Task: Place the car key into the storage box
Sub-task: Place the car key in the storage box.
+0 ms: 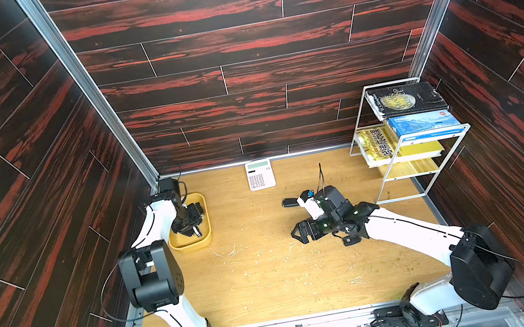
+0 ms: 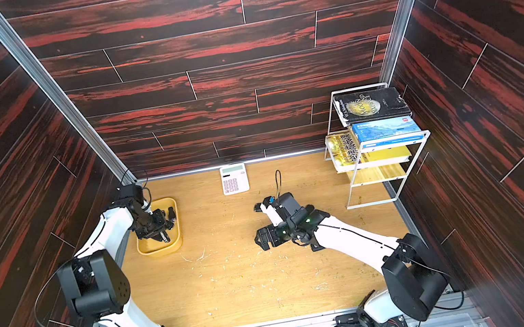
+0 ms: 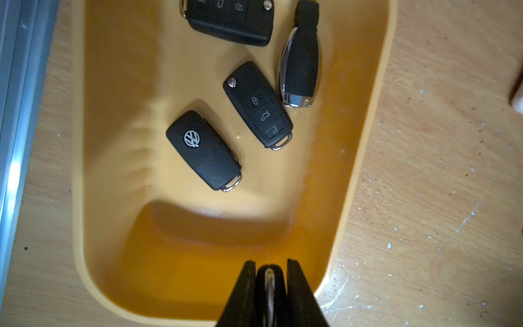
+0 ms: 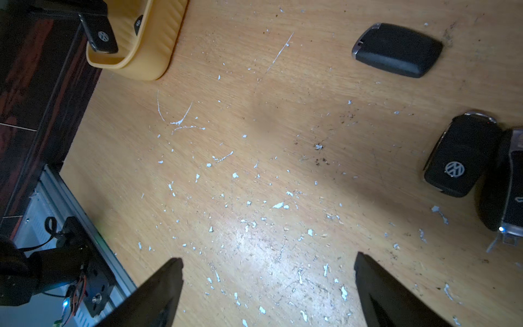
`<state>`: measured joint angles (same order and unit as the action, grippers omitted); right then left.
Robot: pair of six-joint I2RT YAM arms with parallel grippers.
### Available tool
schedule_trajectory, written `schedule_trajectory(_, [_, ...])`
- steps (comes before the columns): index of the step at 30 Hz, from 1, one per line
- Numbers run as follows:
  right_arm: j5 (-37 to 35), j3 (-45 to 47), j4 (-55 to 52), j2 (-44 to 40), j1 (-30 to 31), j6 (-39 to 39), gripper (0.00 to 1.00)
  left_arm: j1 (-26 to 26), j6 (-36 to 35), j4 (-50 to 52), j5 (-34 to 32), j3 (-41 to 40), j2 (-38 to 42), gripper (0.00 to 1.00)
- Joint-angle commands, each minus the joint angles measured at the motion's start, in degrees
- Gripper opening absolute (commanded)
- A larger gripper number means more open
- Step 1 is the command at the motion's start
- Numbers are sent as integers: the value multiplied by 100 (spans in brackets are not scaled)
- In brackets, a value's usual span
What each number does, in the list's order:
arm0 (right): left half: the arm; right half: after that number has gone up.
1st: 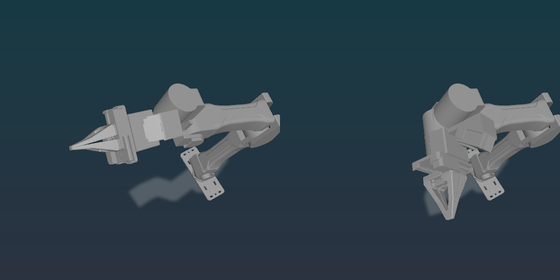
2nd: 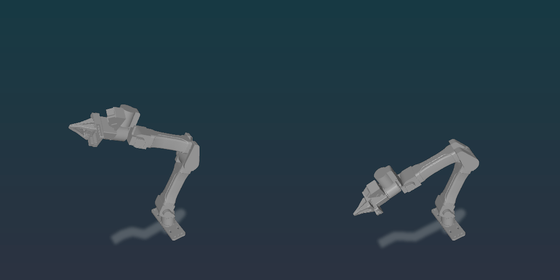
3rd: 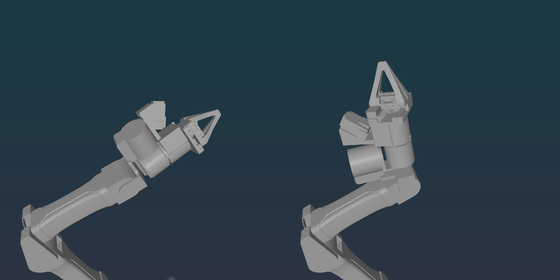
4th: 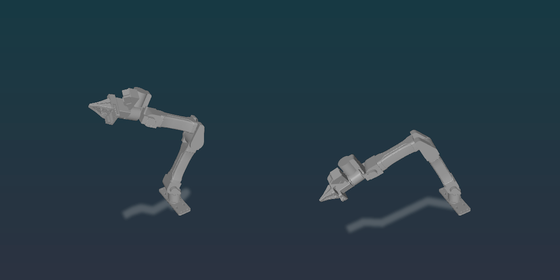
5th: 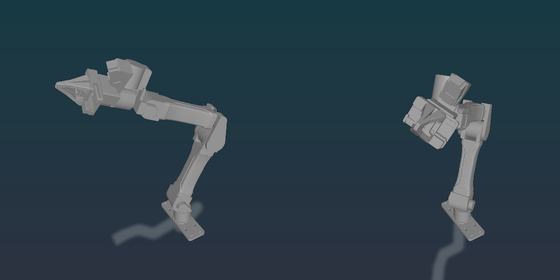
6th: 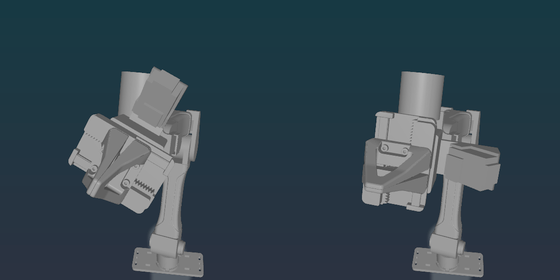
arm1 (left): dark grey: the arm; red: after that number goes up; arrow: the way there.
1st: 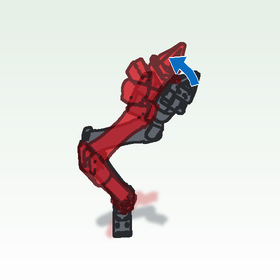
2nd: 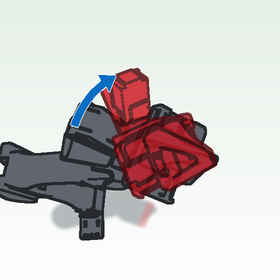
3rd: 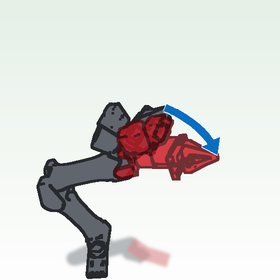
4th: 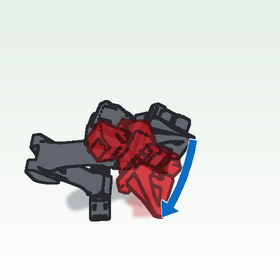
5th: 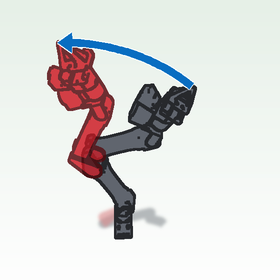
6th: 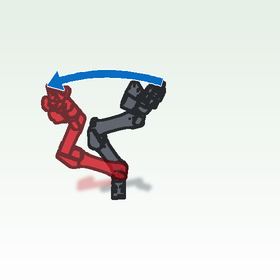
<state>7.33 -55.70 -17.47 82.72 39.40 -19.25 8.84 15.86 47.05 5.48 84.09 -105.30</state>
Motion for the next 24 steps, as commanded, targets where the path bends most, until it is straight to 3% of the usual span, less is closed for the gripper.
schedule_trajectory(1, [119,60,96,102,-64,61,99,39,-74,193,-38,432,-342,0])
schedule_trajectory(18, [69,294,49,87,-395,-69,99,39,-408,709,2,1227,-1435,0])
schedule_trajectory(24, [-62,491,-53,-156,-535,-130,99,15,-456,1067,283,1681,-1948,7])
